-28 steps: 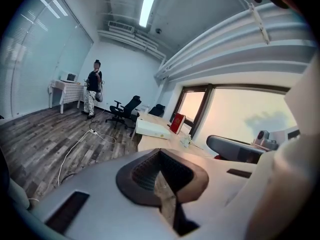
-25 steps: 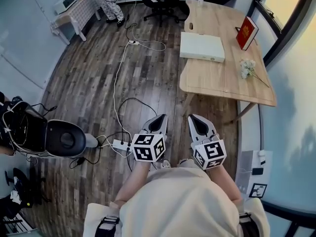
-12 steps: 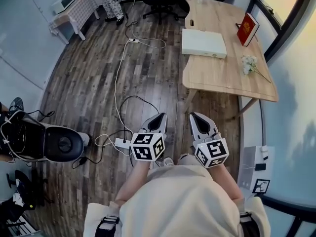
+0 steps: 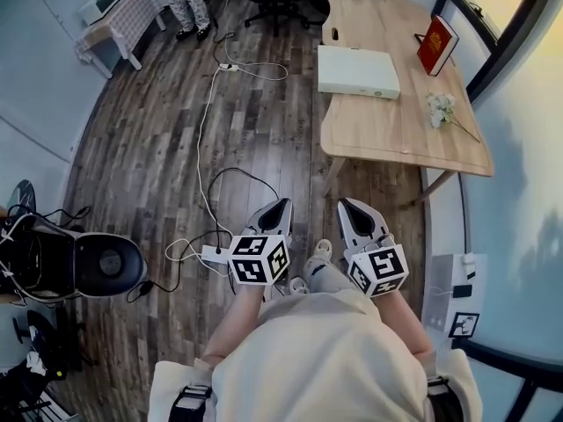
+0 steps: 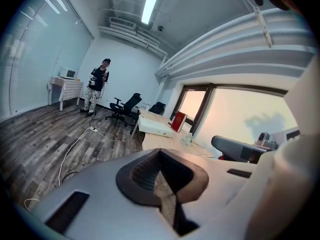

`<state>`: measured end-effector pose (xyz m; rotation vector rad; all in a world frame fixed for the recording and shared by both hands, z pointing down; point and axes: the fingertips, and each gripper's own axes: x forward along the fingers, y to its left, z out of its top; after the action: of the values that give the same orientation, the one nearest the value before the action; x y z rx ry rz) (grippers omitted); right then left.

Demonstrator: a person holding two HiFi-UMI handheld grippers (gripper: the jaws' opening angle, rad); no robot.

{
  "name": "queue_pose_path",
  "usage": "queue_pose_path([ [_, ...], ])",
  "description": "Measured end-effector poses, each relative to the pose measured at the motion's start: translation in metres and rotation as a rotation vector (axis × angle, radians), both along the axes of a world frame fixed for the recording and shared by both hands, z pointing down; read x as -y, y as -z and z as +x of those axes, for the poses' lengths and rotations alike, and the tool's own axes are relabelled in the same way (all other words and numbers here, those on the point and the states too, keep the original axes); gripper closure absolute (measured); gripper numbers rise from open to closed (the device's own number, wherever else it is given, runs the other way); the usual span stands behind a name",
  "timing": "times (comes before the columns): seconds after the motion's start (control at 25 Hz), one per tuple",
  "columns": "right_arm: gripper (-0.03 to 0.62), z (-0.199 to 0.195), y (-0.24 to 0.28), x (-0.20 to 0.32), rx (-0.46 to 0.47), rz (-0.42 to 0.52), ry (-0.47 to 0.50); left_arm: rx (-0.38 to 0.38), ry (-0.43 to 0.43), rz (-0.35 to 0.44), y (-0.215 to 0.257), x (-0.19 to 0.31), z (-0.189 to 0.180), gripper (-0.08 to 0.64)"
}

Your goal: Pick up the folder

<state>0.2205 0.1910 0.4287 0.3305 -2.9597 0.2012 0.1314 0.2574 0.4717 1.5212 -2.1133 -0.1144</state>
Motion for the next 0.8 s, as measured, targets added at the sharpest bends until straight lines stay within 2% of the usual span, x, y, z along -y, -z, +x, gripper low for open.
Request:
queue_pose_path([
  [0.28,0.574,-0.033,-0.006,0.023,0.002,0.004,0.032,-0.009,0.018,-0.007,-0.009,0.021,-0.028,0.540],
  [0.8,0.574,-0.120,-0.001,0.114,0.017,0.000,0.024,-0.060,0.046,-0.011,-0.015,0.096,-0.116,0.540],
])
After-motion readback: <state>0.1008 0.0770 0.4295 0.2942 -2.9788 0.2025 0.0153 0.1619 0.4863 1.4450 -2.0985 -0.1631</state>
